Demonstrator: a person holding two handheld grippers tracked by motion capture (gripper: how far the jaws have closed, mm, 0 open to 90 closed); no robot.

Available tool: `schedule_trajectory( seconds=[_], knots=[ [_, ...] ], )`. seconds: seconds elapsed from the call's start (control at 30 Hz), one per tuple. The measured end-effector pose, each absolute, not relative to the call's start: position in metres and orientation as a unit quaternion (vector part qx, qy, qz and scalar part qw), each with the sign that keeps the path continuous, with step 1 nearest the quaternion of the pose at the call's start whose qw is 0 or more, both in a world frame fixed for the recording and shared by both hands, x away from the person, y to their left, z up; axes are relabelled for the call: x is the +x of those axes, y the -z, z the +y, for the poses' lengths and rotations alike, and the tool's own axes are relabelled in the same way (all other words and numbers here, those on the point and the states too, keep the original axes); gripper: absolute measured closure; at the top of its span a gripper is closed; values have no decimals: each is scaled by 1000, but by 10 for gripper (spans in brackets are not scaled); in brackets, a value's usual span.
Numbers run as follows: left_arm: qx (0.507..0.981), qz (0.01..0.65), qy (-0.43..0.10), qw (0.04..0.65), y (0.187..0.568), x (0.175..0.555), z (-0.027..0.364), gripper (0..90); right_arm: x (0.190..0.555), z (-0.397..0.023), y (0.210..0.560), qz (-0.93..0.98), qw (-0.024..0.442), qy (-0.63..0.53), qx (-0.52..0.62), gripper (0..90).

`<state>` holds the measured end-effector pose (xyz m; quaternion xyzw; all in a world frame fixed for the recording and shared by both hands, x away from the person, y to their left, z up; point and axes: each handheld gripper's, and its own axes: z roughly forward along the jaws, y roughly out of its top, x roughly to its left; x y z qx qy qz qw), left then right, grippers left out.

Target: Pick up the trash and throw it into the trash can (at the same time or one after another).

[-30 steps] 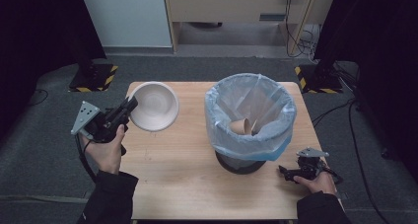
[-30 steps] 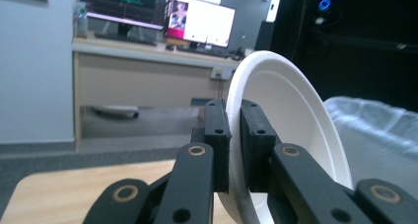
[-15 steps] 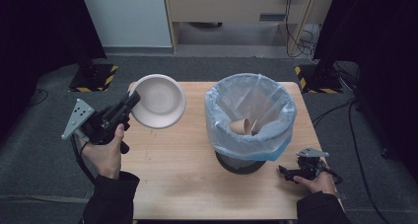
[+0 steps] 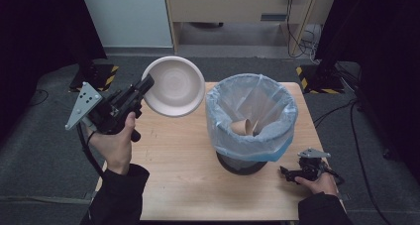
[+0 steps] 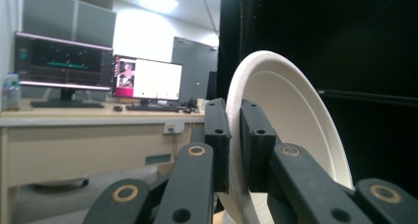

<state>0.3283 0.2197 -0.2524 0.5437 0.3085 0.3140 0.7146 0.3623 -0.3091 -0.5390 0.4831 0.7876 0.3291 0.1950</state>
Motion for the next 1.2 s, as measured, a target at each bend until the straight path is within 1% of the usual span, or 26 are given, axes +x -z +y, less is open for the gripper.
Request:
schedule_trajectory(
  seconds=[0.23,0.43,0.53,0.87,1.2],
  knots=[
    [546,288,-308,724,235,331,199,832,362,-309,539,788,195,-329,483,8],
    [554,270,-304,727,230,336,179,832,362,-309,539,787,195,-329,483,8],
    [562,270,-291,726,230,340,167,832,362,-309,539,787,195,-329,483,8],
    [581,258,-272,722,236,355,130,832,362,-309,539,787,195,-330,484,8],
    [613,257,-260,701,252,375,96,832,362,-309,539,787,195,-330,484,8]
  ],
)
